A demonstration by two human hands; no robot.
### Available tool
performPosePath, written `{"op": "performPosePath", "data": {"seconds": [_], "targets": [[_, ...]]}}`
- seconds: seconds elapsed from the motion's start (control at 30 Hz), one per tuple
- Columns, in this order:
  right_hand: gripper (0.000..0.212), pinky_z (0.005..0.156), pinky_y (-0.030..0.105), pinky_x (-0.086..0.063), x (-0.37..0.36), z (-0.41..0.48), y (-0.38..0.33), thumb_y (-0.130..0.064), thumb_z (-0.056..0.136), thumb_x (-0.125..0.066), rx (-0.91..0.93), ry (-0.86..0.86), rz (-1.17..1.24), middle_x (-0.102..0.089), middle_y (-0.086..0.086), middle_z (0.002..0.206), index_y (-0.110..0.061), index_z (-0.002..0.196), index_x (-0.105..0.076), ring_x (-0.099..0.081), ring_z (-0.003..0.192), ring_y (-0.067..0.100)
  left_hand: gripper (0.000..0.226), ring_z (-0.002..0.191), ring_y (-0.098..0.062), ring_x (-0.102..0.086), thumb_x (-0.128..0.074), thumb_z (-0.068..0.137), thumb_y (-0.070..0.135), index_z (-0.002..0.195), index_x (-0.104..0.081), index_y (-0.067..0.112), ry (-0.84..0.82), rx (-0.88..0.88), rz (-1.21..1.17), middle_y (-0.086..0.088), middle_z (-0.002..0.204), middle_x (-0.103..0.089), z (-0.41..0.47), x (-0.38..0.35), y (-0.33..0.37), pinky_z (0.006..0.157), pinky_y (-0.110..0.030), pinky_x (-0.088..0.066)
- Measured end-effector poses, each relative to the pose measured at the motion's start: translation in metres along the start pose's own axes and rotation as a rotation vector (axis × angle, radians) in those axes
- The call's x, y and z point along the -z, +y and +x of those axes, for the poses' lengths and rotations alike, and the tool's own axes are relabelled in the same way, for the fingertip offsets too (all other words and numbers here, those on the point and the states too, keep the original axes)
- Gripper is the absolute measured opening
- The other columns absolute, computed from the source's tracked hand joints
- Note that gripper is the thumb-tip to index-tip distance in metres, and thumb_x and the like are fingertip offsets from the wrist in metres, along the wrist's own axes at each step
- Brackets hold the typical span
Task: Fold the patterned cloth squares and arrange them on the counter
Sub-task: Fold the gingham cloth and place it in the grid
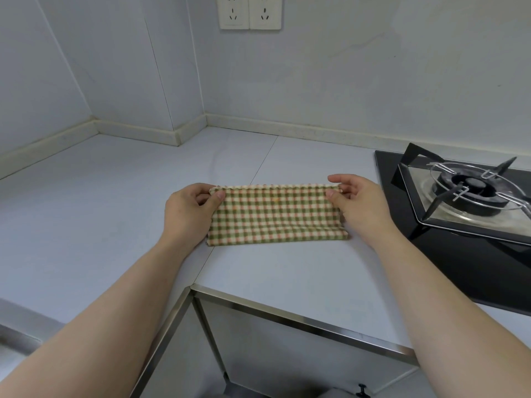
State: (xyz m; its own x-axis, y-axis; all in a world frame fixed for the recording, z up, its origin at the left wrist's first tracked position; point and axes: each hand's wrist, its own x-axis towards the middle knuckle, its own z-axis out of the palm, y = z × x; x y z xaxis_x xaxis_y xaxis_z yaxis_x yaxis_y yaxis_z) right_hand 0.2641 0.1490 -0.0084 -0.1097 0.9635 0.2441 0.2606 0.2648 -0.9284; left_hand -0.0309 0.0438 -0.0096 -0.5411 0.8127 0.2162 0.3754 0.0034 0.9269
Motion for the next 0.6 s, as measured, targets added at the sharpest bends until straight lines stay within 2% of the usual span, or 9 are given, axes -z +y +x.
{"op": "performPosePath", "data": {"seconds": [0.13,0.23,0.3,0.4,0.47,0.53,0.6], "targets": [[0.024,0.091,0.031,-0.055,0.0,-0.002,-0.003,-0.018,0.092,-0.075,0.009,-0.007,-0.02,-0.07,-0.003,0.101,-0.037,0.106,-0.072,-0.066,0.093,0.011,0.006,0.082,-0.01,-0.069,-0.073,0.092,0.031,0.092,-0.074,0.026,-0.002,-0.01,0.0,0.007,0.081,-0.074,0.0,0.0,0.001,0.073,-0.029,-0.055],[0.022,0.079,0.021,-0.049,0.002,-0.003,-0.007,-0.017,0.092,-0.075,0.038,0.011,-0.054,-0.067,-0.011,0.092,-0.032,0.107,-0.073,-0.057,0.079,0.005,0.003,0.077,-0.009,-0.065,-0.073,0.091,0.031,0.088,-0.074,0.029,-0.001,-0.022,0.006,0.008,0.083,-0.072,-0.001,0.001,0.004,0.071,-0.027,-0.053],[0.021,0.071,0.019,-0.048,0.004,-0.003,-0.011,-0.018,0.09,-0.077,0.052,0.042,-0.083,-0.067,-0.012,0.092,-0.034,0.105,-0.074,-0.053,0.066,0.004,0.004,0.077,-0.009,-0.063,-0.074,0.091,0.032,0.088,-0.074,0.03,0.015,-0.016,0.017,0.011,0.086,-0.072,0.0,0.002,0.009,0.073,-0.029,-0.054],[0.021,0.061,0.017,-0.051,0.004,-0.004,-0.019,-0.013,0.091,-0.075,0.066,0.06,-0.017,-0.069,-0.003,0.104,-0.03,0.105,-0.074,-0.065,0.058,0.007,0.004,0.087,-0.009,-0.067,-0.074,0.091,0.031,0.089,-0.075,0.028,0.044,-0.019,0.009,0.01,0.09,-0.072,0.003,0.005,0.019,0.081,-0.033,-0.056],[0.022,0.069,0.021,-0.056,0.004,-0.005,-0.023,-0.006,0.092,-0.072,0.102,0.064,0.098,-0.07,0.003,0.105,-0.023,0.106,-0.073,-0.074,0.072,0.013,0.003,0.085,-0.013,-0.071,-0.072,0.092,0.027,0.09,-0.074,0.025,0.064,-0.028,-0.063,0.006,0.086,-0.073,0.002,0.005,0.027,0.079,-0.035,-0.057],[0.024,0.085,0.027,-0.057,0.006,-0.007,-0.026,-0.003,0.091,-0.071,0.176,0.082,0.143,-0.071,0.0,0.101,-0.02,0.108,-0.072,-0.072,0.085,0.01,0.005,0.08,-0.016,-0.072,-0.07,0.094,0.023,0.09,-0.072,0.024,0.081,-0.061,-0.161,0.003,0.081,-0.074,-0.003,0.004,0.036,0.078,-0.035,-0.057],[0.025,0.091,0.033,-0.056,0.007,-0.007,-0.028,0.001,0.09,-0.07,0.206,0.1,0.195,-0.072,0.001,0.094,-0.017,0.107,-0.071,-0.069,0.086,0.01,0.006,0.084,-0.027,-0.071,-0.07,0.093,0.026,0.089,-0.073,0.023,0.089,-0.092,-0.197,-0.003,0.081,-0.075,-0.008,0.002,0.038,0.084,-0.042,-0.057]]}}
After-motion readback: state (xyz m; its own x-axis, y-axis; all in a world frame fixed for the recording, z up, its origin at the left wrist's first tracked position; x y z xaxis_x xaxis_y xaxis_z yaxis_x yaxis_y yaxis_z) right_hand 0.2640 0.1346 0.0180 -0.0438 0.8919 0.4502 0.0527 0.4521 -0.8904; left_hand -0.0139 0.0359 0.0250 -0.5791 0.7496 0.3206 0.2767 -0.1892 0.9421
